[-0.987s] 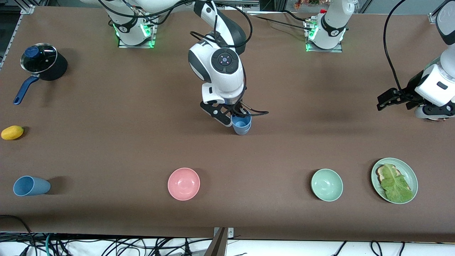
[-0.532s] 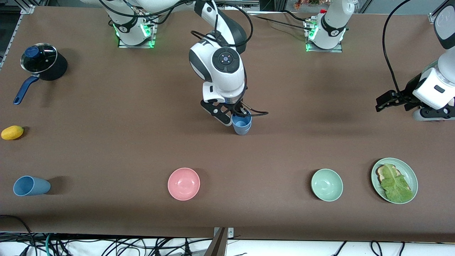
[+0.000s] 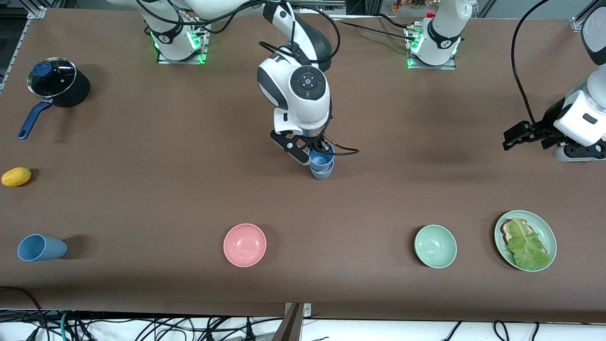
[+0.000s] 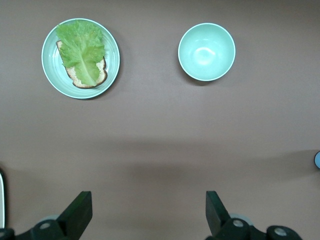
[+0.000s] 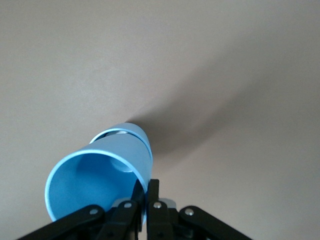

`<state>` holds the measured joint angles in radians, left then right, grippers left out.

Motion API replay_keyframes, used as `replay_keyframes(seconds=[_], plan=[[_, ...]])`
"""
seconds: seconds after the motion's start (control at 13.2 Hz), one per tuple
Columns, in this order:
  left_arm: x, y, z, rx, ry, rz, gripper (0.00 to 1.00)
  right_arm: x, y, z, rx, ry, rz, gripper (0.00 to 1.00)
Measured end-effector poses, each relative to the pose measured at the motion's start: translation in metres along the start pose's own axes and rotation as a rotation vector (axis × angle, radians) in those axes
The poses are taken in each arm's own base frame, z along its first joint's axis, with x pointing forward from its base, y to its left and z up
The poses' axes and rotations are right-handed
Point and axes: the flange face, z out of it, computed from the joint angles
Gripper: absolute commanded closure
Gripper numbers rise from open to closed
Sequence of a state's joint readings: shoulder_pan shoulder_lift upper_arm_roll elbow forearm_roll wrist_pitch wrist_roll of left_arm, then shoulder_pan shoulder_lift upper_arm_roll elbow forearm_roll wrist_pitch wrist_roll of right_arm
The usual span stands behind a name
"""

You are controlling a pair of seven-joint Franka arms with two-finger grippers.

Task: Stack blue cups with both arms
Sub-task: 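Lower the held blue cup into the tissue cup with the right gripper, then open the right gripper and lift it off the stacked cups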

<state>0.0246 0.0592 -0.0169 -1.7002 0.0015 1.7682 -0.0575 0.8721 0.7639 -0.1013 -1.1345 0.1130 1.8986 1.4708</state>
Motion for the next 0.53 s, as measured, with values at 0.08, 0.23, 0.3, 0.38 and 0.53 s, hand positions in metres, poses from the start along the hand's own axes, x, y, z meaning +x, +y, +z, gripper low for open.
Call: replay_keyframes(seconds=[0.08,0.23,0.3,0.38,0.53], plan=[[0.000,0.000,0.000,0.000,-0.001,0.000,0.00,0.002,0.000,0.000,0.000,0.001,0.002,0.00],[0.001,0.000,0.001,0.000,-0.003,0.000,0.00,0.008,0.000,-0.003,0.005,0.006,0.010,0.00],[0.001,0.000,0.002,0.000,-0.003,0.000,0.00,0.011,0.000,-0.005,0.006,0.012,0.013,0.00],[0.001,0.000,0.002,0.000,-0.004,0.000,0.00,0.016,0.001,-0.008,-0.001,0.022,0.017,0.00],[0.001,0.000,0.003,0.000,-0.005,0.000,0.00,0.031,0.006,-0.023,-0.026,0.043,-0.020,0.00]])
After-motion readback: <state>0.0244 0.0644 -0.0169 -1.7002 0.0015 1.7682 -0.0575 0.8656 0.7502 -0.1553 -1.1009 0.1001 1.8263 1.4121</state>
